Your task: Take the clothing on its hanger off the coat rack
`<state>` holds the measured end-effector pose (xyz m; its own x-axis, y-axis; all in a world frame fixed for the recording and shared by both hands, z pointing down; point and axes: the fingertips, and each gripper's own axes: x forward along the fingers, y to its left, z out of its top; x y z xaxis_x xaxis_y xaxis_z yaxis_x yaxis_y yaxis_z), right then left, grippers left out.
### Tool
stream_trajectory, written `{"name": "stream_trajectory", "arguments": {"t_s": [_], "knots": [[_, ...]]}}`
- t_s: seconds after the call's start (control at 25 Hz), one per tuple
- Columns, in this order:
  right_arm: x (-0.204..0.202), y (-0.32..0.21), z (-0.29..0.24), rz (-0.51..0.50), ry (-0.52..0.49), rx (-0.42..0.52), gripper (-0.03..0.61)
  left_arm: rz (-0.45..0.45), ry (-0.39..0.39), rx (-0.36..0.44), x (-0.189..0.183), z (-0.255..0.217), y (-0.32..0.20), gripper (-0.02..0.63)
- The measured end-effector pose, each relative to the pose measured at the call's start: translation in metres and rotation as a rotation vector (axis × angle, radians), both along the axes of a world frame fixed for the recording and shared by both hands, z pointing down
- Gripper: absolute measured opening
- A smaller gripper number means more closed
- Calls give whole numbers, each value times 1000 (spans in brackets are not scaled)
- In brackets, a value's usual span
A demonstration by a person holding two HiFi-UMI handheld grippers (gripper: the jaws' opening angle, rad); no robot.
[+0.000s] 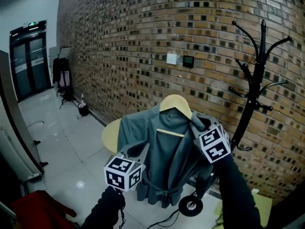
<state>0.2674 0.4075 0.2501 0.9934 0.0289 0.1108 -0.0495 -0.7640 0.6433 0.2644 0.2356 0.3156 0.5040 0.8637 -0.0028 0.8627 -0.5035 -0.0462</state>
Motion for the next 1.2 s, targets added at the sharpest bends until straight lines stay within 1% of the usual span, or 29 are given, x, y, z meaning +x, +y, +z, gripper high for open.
{"name": "stream_trajectory", "arguments": {"t_s": [0.16,0.28,0.44,0.64,0.76,0.92,1.08,1.2], "knots": [[29,-59,-6,-83,17,-8,66,-87,11,-14,20,-4,-59,-8],[60,-109,-12,-168,23,-3,66,-172,6,-24,42,-8,-108,-9],[100,-184,-9,-298,17,-10,66,-296,-8,-20,62,0,-177,-9],[132,-272,2,-502,9,-19,66,-492,-27,-16,68,13,-255,-8],[152,-314,4,-638,4,-25,66,-631,-27,-29,69,12,-288,-8],[168,-354,6,-772,-5,-27,66,-776,-34,-31,62,10,-318,-8],[172,-408,3,-937,5,-33,66,-964,-40,-30,35,9,-358,-9],[170,-439,0,-1048,16,-32,66,-1100,-50,-27,11,12,-378,-8]]}}
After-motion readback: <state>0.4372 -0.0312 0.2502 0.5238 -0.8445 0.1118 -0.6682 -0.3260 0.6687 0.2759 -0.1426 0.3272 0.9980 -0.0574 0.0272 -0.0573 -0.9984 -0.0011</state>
